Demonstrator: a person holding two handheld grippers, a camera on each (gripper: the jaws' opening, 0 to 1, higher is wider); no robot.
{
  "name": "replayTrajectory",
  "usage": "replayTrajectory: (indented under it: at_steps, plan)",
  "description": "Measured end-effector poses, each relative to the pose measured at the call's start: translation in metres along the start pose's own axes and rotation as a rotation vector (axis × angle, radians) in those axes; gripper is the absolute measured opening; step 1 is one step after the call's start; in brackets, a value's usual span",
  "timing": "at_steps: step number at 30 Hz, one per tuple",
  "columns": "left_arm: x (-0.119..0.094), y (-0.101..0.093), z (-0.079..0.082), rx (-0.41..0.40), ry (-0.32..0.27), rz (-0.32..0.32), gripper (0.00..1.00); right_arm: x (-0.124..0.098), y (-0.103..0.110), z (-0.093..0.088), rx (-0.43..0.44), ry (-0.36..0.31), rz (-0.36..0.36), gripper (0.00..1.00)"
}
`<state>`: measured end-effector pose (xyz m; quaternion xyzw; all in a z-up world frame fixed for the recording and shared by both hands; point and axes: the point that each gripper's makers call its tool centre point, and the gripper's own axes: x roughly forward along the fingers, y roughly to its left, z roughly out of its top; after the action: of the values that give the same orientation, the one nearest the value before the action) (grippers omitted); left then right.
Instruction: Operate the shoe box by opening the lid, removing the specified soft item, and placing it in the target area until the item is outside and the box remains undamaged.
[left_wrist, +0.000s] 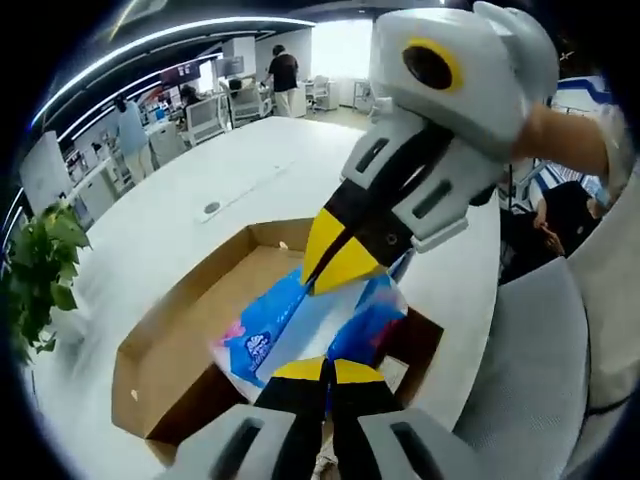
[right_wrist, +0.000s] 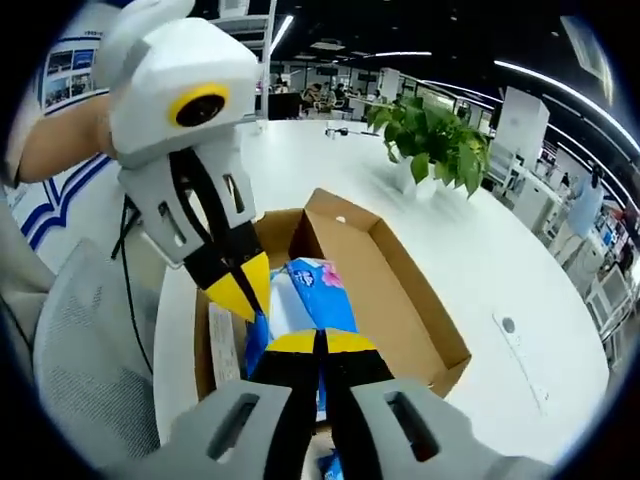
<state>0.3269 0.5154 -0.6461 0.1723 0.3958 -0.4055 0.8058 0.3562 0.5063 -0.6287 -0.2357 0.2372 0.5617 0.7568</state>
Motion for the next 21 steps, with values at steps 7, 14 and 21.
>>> replayTrajectory:
  at_steps: [7, 14, 21]
  plan:
    - [-0.008, -0.016, 0.022, 0.007, -0.031, -0.027, 0.0, -0.026, -0.004, 0.004, -0.016, -0.012, -0.018, 0.0]
    - [-0.004, -0.033, 0.04, 0.042, -0.044, -0.061, 0.0, -0.053, -0.006, -0.003, -0.022, -0.001, -0.036, 0.0]
    - [0.007, -0.049, 0.058, 0.058, -0.06, -0.099, 0.0, -0.073, -0.013, -0.018, -0.01, 0.019, -0.05, 0.0]
